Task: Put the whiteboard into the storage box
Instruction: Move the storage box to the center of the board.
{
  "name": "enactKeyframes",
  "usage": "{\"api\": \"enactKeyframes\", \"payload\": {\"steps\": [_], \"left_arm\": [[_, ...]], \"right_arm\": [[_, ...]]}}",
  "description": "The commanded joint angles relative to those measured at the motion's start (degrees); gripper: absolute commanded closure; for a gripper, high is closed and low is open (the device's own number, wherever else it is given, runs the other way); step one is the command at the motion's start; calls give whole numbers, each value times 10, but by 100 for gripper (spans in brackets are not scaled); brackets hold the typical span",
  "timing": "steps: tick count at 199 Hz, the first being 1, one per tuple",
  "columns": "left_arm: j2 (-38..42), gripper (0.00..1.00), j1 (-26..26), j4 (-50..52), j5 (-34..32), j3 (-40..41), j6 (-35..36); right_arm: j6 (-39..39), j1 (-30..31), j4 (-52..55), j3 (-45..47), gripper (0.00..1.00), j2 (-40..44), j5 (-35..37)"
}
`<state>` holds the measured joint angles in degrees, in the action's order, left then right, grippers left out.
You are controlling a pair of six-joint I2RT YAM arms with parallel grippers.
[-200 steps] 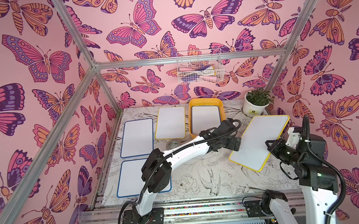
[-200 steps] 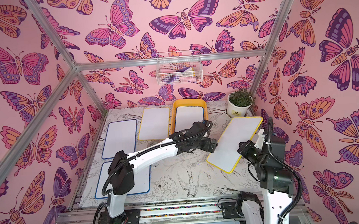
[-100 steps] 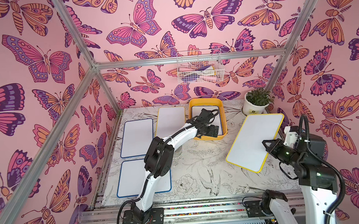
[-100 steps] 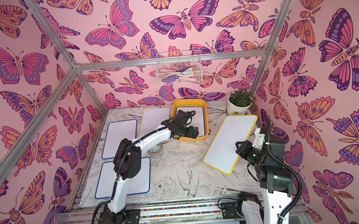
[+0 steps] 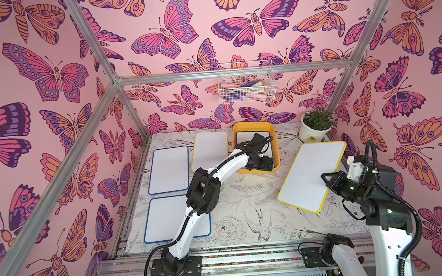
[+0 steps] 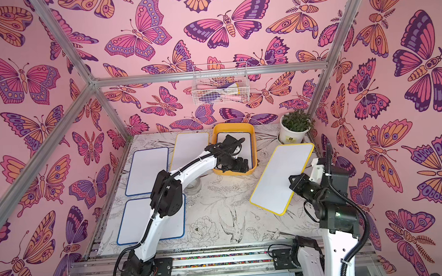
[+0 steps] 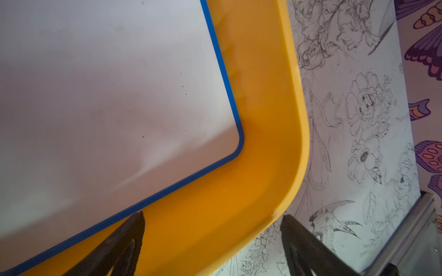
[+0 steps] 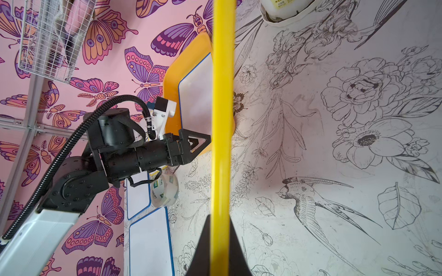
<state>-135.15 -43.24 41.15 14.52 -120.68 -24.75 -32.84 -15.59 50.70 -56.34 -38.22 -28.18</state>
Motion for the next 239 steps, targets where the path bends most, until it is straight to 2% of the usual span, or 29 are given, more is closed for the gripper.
{"api": "enactKeyframes", "payload": {"steps": [1,46,83,120,163,213,239], "left_arm": [[-13,9,-10,52,50,3,-17],[5,9,-28,51,74,45,-27],[53,10,-41,42,77,126,-30],[134,10,-57,-10,86,254,-45],[225,9,-84,-63,85,362,-44],[387,0,-79,-99,47,445,7],[450,0,-42,-83,40,473,15]], "right_arm": [[23,2,-47,-31,100,-3,-18],[46,2,-39,-65,100,-28,-17],[63,2,-38,-96,100,-49,-20],[97,2,-27,-136,100,-79,-28],[109,2,-44,-145,100,-103,-64],[90,4,-89,-123,100,-121,-105],[67,23,-127,-99,100,-128,-109]]}}
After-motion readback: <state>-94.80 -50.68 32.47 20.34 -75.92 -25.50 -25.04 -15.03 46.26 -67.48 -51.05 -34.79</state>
